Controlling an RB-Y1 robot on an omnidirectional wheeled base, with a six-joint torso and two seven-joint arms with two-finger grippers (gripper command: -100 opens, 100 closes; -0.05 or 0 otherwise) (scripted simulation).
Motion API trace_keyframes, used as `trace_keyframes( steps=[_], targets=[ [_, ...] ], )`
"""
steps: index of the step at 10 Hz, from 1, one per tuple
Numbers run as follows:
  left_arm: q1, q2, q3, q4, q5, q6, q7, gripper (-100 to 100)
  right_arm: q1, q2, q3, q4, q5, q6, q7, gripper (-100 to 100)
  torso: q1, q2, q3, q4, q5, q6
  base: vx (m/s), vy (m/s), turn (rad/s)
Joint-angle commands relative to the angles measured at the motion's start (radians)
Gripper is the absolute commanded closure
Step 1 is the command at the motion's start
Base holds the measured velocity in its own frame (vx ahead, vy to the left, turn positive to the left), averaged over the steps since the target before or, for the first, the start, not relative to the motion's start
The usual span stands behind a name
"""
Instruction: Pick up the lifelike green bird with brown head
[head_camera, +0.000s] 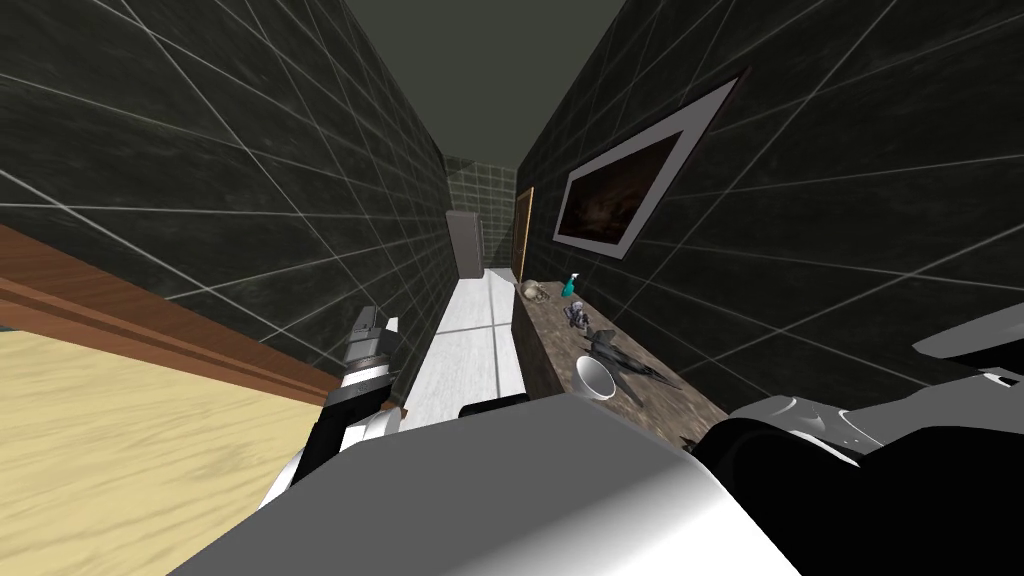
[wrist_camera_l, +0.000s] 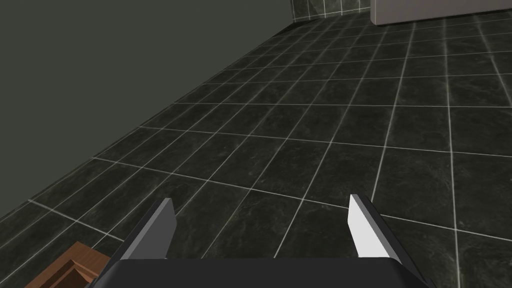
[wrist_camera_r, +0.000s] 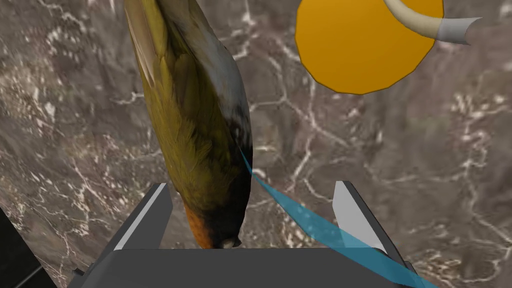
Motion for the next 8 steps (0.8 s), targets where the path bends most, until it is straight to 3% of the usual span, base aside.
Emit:
trace_keyframes(
  steps=[1,2,3,7,8],
  targets=[
    [0.0,0.0,0.0,0.0,0.0,0.0,0.0,0,0.003,-0.002,-0.004,-0.003,-0.006,0.0,0.004,-100,0.0,0.0,0.0,0.0,0.0,0.0,0.008,0.008,-0.026],
    [0.0,0.0,0.0,0.0,0.0,0.0,0.0,0,0.001,-0.002,-0.002,-0.003,-0.003,0.001,0.001,-100,0.001,-0.001,-0.001,0.0,0.0,0.0,0.004,0.005,-0.009],
    [0.0,0.0,0.0,0.0,0.0,0.0,0.0,0,0.001,-0.002,-0.002,-0.003,-0.003,0.001,0.001,100,0.001,-0.001,-0.001,0.0,0.0,0.0,0.0,0.0,0.0],
    [0.0,0.0,0.0,0.0,0.0,0.0,0.0,0,0.002,-0.007,0.0,0.004,-0.003,0.007,0.002,100,0.0,-0.002,-0.001,0.0,-0.006,0.0,-0.001,-0.001,0.003],
    [0.0,0.0,0.0,0.0,0.0,0.0,0.0,0,0.002,-0.007,0.0,0.004,-0.003,0.007,0.002,0,0.0,-0.002,-0.001,0.0,-0.006,0.0,0.0,0.0,0.0]
  ],
)
